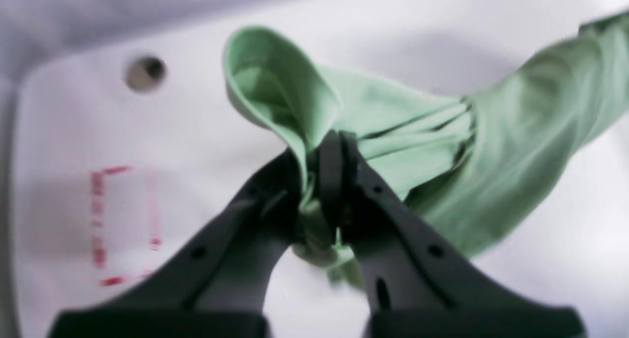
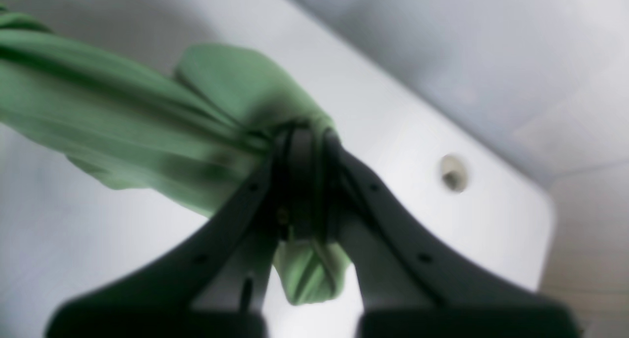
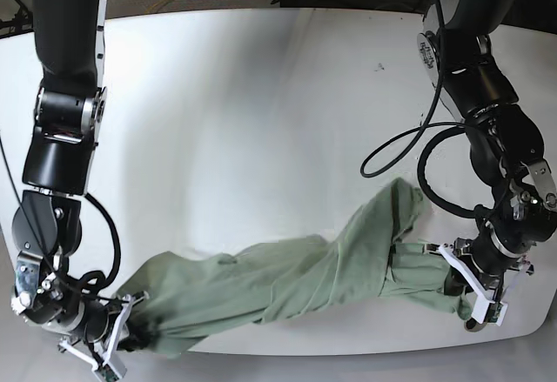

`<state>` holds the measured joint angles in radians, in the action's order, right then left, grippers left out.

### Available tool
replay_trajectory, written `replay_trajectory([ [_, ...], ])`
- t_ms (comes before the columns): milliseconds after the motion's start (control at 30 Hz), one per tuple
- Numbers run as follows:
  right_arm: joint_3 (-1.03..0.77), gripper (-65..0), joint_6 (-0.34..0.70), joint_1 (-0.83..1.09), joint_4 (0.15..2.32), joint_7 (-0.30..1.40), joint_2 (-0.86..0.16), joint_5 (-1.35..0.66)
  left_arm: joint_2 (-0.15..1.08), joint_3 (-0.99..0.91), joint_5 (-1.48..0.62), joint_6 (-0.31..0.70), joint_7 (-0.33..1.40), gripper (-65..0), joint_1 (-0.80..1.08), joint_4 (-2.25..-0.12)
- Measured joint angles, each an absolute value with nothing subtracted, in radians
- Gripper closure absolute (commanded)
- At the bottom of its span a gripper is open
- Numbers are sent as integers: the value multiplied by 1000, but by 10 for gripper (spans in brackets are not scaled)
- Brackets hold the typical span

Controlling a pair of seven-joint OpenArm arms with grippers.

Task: Fold the T-shirt properly
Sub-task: 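Lift the shirt with both grippers and stretch it between them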

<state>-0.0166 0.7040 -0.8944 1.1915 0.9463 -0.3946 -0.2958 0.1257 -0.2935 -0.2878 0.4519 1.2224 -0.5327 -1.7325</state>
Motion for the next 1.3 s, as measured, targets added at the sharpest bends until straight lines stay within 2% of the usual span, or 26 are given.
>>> replay_trajectory([
  [433,-12,0,712,-1135,1195,1026,-439,-323,245,-330,-318,457,1224,0,-659,-1827],
  [700,-13,0,710,-1139,1199,1034,-457,-337,288,-360,-293,456,1227,0,-679,-1824],
  [867,-36,0,707,-1038,1201,1039,-460,-329,285,-359,-313,456,1213,0,-643,-1824],
  [1000,-124,0,709,-916,1208,1045,-448,-334,281,-360,-311,457,1227,0,-569,-1821],
  [1300,-237,0,704,-547,1435,1069,-388,-315,275,-362,-297,455,1230,0,-368,-1824],
])
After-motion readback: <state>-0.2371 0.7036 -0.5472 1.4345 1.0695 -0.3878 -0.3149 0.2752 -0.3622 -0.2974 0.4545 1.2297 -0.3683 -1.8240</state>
